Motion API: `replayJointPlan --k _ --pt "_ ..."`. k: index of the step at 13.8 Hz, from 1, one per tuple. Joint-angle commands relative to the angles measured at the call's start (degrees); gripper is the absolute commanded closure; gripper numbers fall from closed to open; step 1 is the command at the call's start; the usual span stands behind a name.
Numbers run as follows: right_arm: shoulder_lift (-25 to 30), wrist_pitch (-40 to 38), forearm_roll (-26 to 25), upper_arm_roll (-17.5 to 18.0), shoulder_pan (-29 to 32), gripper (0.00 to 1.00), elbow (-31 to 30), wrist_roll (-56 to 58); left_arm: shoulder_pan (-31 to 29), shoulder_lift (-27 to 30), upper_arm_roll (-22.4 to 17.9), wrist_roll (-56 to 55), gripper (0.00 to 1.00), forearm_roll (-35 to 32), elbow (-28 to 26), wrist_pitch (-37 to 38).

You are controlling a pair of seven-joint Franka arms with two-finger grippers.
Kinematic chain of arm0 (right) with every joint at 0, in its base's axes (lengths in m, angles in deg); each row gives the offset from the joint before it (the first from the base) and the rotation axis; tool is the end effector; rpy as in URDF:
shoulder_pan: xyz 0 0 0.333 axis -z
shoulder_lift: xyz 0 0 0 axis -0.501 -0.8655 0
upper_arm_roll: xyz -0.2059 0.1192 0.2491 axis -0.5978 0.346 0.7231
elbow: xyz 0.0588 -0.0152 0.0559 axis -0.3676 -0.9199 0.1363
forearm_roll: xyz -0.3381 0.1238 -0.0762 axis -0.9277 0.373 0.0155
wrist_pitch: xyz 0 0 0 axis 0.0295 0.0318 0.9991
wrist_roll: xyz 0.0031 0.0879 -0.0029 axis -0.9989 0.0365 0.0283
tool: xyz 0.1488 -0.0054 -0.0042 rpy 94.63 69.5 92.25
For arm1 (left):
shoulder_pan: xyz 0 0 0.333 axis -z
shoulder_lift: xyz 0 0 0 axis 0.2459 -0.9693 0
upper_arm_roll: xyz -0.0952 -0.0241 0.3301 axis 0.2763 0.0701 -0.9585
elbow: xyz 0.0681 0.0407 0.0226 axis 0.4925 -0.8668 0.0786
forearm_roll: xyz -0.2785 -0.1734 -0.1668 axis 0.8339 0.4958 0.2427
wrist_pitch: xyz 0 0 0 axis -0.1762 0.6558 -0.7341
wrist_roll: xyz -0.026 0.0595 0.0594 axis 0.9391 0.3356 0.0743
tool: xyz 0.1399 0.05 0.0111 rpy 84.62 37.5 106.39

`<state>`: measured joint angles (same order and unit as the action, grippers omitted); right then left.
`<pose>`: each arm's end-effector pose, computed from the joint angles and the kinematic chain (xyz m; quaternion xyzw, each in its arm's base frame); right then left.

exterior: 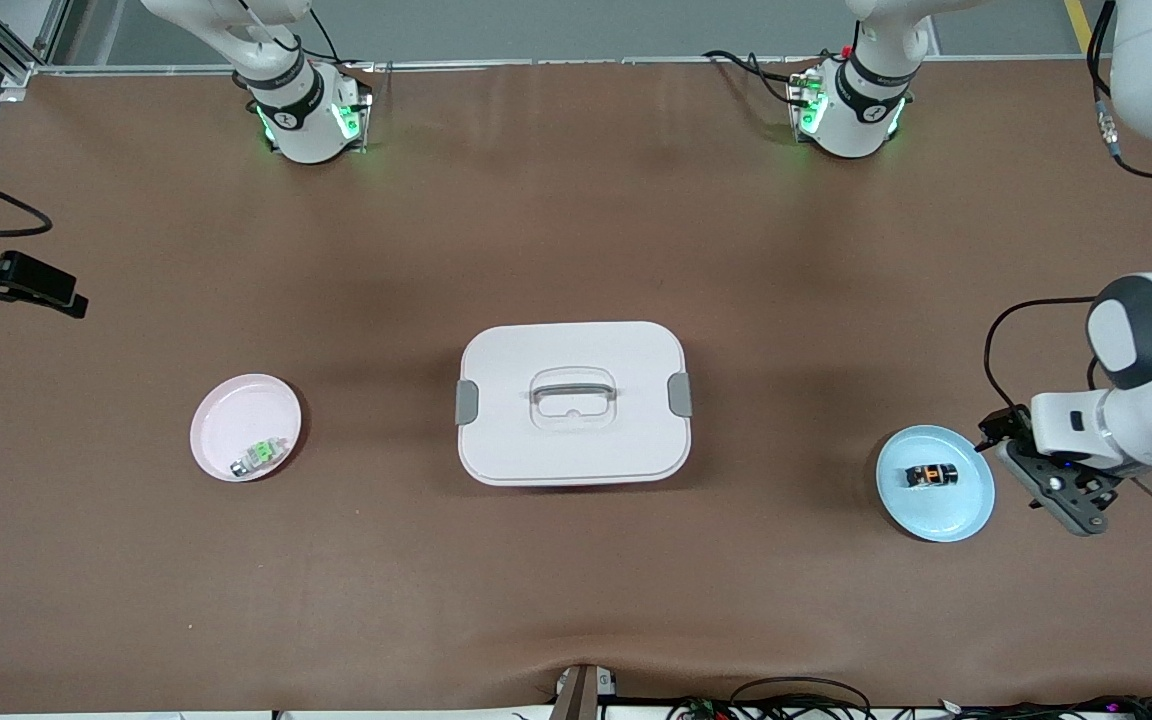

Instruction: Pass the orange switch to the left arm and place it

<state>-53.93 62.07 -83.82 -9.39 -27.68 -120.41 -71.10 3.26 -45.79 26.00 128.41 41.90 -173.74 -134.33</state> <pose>0.5726 -0.0042 0.6199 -0.9991 0.0328 0.0244 0.0082 0.6994 0.0352 0.3806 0.9161 -0.3977 0.0508 0.0004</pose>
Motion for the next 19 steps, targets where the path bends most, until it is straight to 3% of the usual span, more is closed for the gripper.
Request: replayJointPlan --k 1,8,14,19 --pt "8.2 5.0 0.4 0.9 1.0 0.00 -11.8 -0.9 -0.5 3.7 0.3 -8.9 0.00 1.3 -1.0 0.9" --pt "10.8 7.7 0.6 1.0 2.0 0.00 -16.6 -1.3 -0.5 11.0 0.1 -34.3 0.00 1.8 -1.2 8.6" --pt "12.4 9.0 0.6 1.0 2.0 0.00 -19.0 -1.3 -2.6 18.9 -0.4 -38.0 0.00 1.8 -1.2 22.3" --pt "12.5 9.7 0.7 1.0 1.9 0.00 -19.0 -1.4 -2.7 23.7 -0.1 -37.8 0.00 1.1 -1.0 26.6"
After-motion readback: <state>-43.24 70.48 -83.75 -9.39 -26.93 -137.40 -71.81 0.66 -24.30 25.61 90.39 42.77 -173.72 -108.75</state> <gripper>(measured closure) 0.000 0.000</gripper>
